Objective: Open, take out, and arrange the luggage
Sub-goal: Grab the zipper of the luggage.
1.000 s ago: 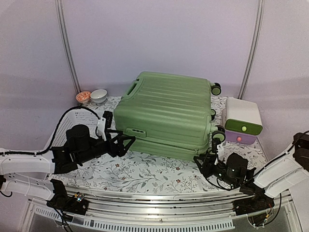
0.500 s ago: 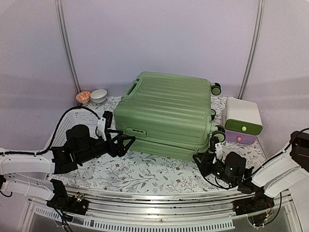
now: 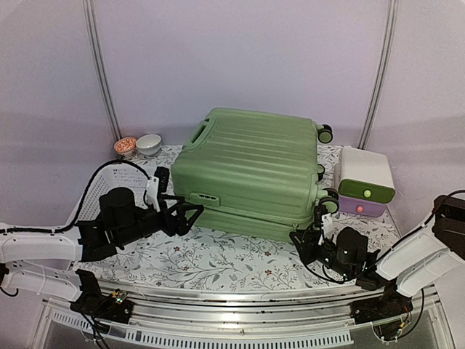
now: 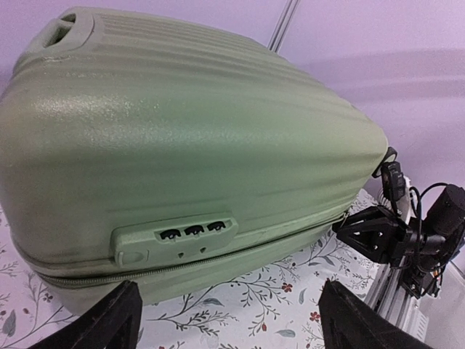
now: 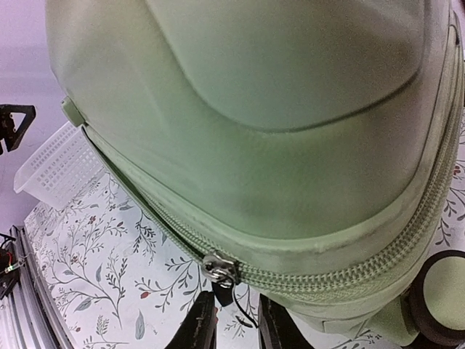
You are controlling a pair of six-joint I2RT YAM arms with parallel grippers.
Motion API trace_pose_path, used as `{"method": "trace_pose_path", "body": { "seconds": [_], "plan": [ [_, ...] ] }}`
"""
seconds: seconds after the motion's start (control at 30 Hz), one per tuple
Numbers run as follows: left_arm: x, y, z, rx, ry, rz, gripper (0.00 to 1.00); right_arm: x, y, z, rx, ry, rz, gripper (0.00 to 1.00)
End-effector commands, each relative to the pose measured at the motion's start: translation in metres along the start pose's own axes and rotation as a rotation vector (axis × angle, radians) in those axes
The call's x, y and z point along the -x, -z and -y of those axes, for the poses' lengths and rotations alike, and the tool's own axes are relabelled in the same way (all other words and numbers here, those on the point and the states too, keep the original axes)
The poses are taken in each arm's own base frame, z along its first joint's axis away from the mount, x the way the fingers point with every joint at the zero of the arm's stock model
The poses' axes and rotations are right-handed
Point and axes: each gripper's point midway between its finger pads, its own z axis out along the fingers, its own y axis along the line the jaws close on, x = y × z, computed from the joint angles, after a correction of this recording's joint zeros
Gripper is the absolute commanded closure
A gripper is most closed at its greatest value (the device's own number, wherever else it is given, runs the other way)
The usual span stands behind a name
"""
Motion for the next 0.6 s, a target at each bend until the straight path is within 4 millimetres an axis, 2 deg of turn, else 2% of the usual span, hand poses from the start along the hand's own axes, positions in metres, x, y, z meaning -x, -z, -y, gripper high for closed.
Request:
{"method": "trace_pose_path", "body": {
  "seconds": [0.0,0.13,0.3,0.43,0.57],
  "plan": [
    [0.001,0.002,0.004,-0.012,-0.007,0.008,0.13,0.020,-0.008,-0.007,0.014,-0.002,0.058,0.79],
    [0.000,0.002,0.004,-0.012,-0.009,0.007,0.13,0.021,-0.008,-0.009,0.021,0.004,0.060,0.80],
    [0.001,0.001,0.004,-0.010,-0.012,0.007,0.13,0.022,-0.006,-0.010,0.029,0.007,0.059,0.97],
    [0.001,-0.002,0.005,-0.013,-0.017,-0.001,0.13,0.020,-0.002,-0.009,0.028,0.008,0.037,0.98],
    [0.001,-0.007,0.001,0.023,-0.008,-0.016,0.12,0.016,0.010,0.002,-0.009,0.004,0.013,0.98]
  ]
}}
